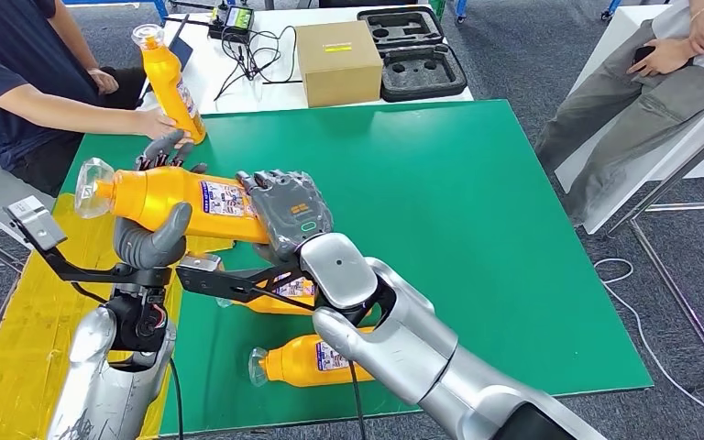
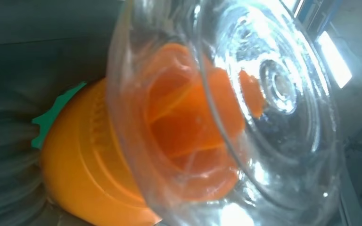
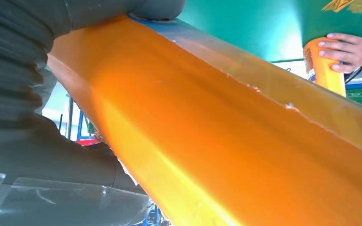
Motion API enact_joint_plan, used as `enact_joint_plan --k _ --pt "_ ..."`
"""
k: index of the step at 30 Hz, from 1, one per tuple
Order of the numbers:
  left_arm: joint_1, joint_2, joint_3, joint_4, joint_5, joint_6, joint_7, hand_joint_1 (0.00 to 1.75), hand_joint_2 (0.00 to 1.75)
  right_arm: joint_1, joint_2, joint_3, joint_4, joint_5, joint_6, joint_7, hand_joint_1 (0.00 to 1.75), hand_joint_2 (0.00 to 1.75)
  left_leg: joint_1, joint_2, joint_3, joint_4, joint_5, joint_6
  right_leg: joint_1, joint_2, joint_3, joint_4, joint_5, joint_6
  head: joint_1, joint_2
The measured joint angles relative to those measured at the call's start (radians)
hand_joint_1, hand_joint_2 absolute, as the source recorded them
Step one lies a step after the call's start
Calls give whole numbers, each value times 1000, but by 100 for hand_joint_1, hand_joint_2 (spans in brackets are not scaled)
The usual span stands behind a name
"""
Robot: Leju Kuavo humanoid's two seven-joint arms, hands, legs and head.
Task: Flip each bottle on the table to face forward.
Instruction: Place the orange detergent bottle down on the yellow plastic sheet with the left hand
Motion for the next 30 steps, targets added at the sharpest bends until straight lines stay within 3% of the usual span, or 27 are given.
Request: enact_joint_plan --k 20,21,24,25,30 --pt "6 -4 -1 -7 3 -16 0 175 175 22 -24 -16 -63 -3 36 1 175 175 0 0 0 0 0 0 0 0 0 0 0 0 0 0" --pt "6 -4 -1 -8 4 -17 0 175 175 23 -24 -17 -64 -3 36 2 136 175 0 0 0 0 0 0 0 0 0 0 0 0 0 0" --pt "10 -4 0 -13 7 -18 -1 175 175 26 -24 -21 -69 -3 37 2 5 44 0 0 0 0 0 0 0 0 0 0 0 0 0 0" --pt "12 -4 0 -16 9 -19 -2 175 175 29 -25 -23 -71 -3 33 0 0 0 0 0 0 0 0 0 0 0 0 0 0 0 0 0" --pt "17 -4 5 -26 17 -21 -7 175 175 54 -30 -29 -92 -2 -5 -27 0 0 0 0 0 0 0 0 0 0 0 0 0 0 0 0"
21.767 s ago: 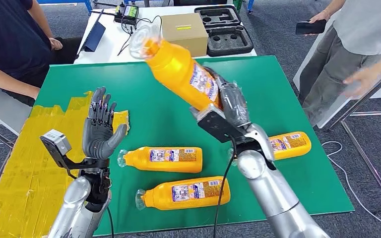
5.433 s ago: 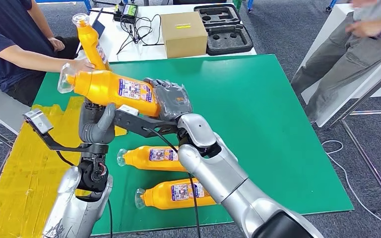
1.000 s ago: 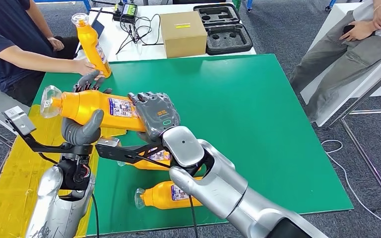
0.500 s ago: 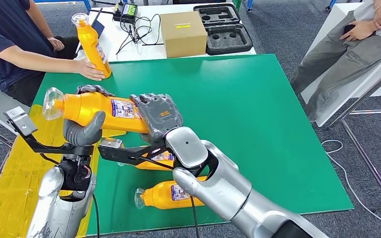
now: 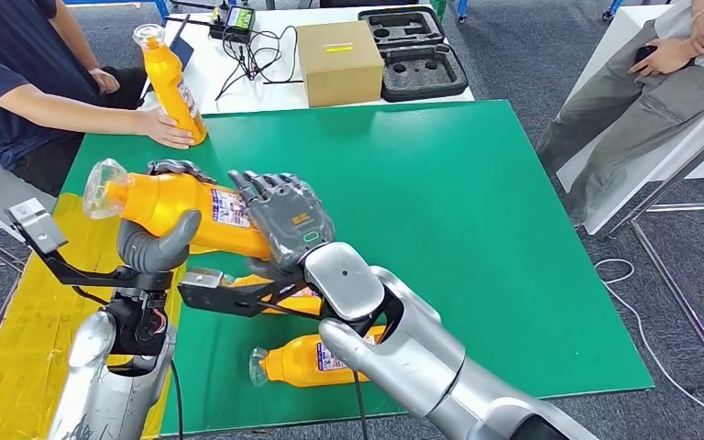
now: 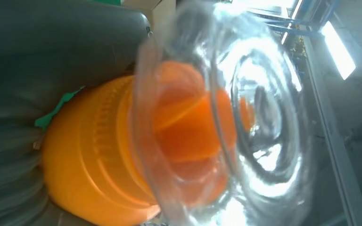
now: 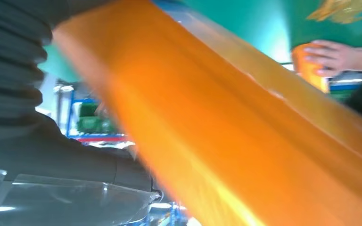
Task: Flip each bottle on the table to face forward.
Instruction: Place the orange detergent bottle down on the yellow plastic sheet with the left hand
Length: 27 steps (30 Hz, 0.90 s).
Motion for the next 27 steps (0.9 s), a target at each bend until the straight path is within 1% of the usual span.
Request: enact_joint_plan --k 11,16,27 --pt "0 0 0 0 1 0 -2 175 175 17 -2 -2 -28 0 -6 -9 0 0 0 0 0 0 0 0 0 0 0 0 0 0 0 0" --pt "-1 1 1 0 3 3 -8 175 175 31 -4 -10 -51 -13 -29 -25 0 0 0 0 0 0 0 0 0 0 0 0 0 0 0 0" --pt "7 4 8 0 8 7 -23 175 175 66 -37 -29 -100 -3 -35 -34 0 0 0 0 0 0 0 0 0 0 0 0 0 0 0 0"
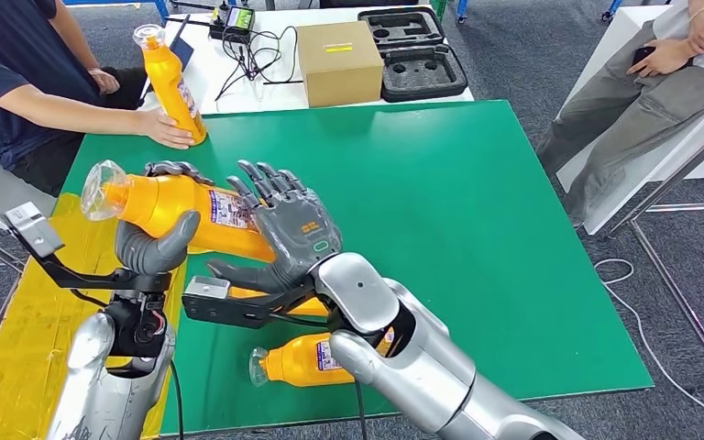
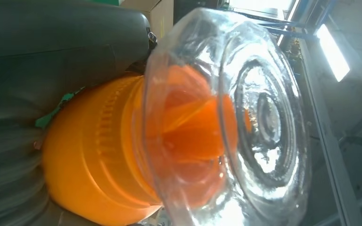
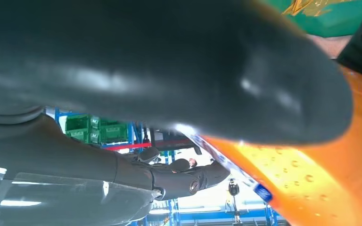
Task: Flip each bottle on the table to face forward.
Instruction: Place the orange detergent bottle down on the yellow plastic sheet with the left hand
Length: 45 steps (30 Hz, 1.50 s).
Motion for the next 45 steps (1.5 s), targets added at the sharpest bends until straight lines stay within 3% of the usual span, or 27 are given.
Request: enact_joint_plan --k 5,14,19,23,27,31,37,45 --pt "-5 20 49 1 -39 48 -25 175 175 36 -55 -41 -61 -3 -29 -27 0 0 0 0 0 0 0 0 0 0 0 0 0 0 0 0" --pt "-57 103 220 53 -244 185 -92 175 175 103 -233 -197 -163 -40 -147 -88 0 0 0 0 0 0 0 0 0 0 0 0 0 0 0 0" --pt "-67 125 265 73 -305 220 -107 175 175 129 -278 -245 -202 -42 -151 -89 0 0 0 0 0 0 0 0 0 0 0 0 0 0 0 0" --pt "-82 141 278 84 -538 357 -140 175 175 170 -305 -291 -243 -95 -156 -101 0 0 0 0 0 0 0 0 0 0 0 0 0 0 0 0" --pt "-70 154 296 84 -815 512 -177 175 175 241 -327 -371 -293 -243 -170 -202 0 0 0 0 -1 0 0 0 0 0 0 0 0 0 0 0" --pt "-53 165 291 94 -1151 669 -168 175 175 273 -330 -443 -319 -413 -161 -284 0 0 0 -1 -1 0 0 0 0 0 0 -1 0 0 0 0" --pt "-56 212 220 219 -1589 786 -43 175 175 241 -331 -500 -314 -479 -124 -289 0 0 0 0 -1 0 1 -1 0 0 0 0 1 0 0 0" --pt "-11 259 95 453 -1780 834 41 175 175 221 -335 -506 -285 -502 -121 -307 0 0 0 0 -1 0 1 -1 0 0 -1 0 1 0 0 0"
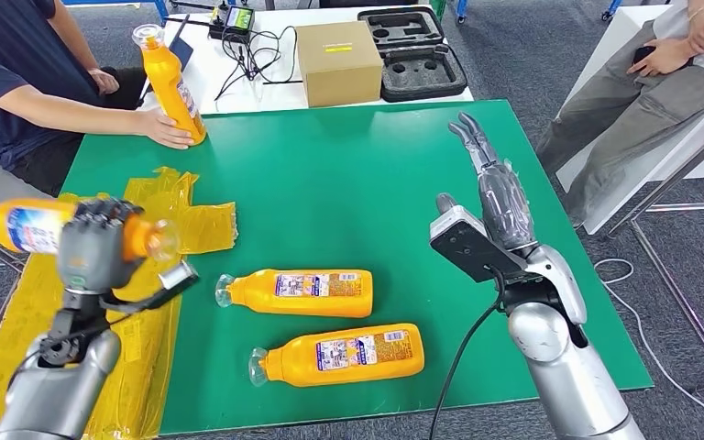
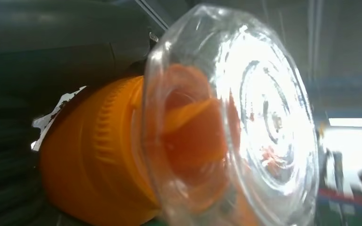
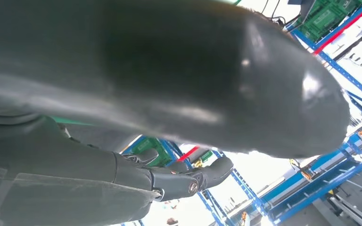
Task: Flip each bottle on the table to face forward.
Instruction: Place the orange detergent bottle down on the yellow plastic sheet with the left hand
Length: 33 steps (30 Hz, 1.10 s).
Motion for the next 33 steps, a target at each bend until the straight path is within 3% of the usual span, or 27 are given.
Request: enact_joint_plan --k 11,24,25,28,29,33 --pt "3 4 -77 190 -8 -50 15 175 175 -5 -6 1 20 -8 -1 -4 0 0 0 -1 -1 0 0 0 0 0 0 0 0 0 0 0" --pt "-75 -27 -126 425 77 -88 2 175 175 -23 -12 8 47 -22 -3 -3 0 0 0 -1 0 0 0 0 0 -1 1 0 0 0 0 0" --pt "-79 -28 -127 433 80 -89 1 136 175 -24 -12 9 50 -23 -3 -3 0 0 0 -1 0 0 0 0 0 -1 1 0 0 0 0 0" --pt "-88 -30 -129 449 98 -106 -4 5 44 -26 -12 10 55 -24 -3 -3 0 0 0 -1 2 0 0 0 0 -1 3 0 0 0 0 0" --pt "-91 -30 -130 454 103 -115 -4 0 0 -27 -12 10 57 -24 -3 -3 0 0 0 -1 2 0 0 0 0 -1 3 0 0 0 0 0" --pt "-101 -32 -133 473 124 -147 17 0 0 -27 -12 11 67 -25 -3 -3 0 0 0 -1 4 0 0 0 0 -1 5 0 0 0 0 0"
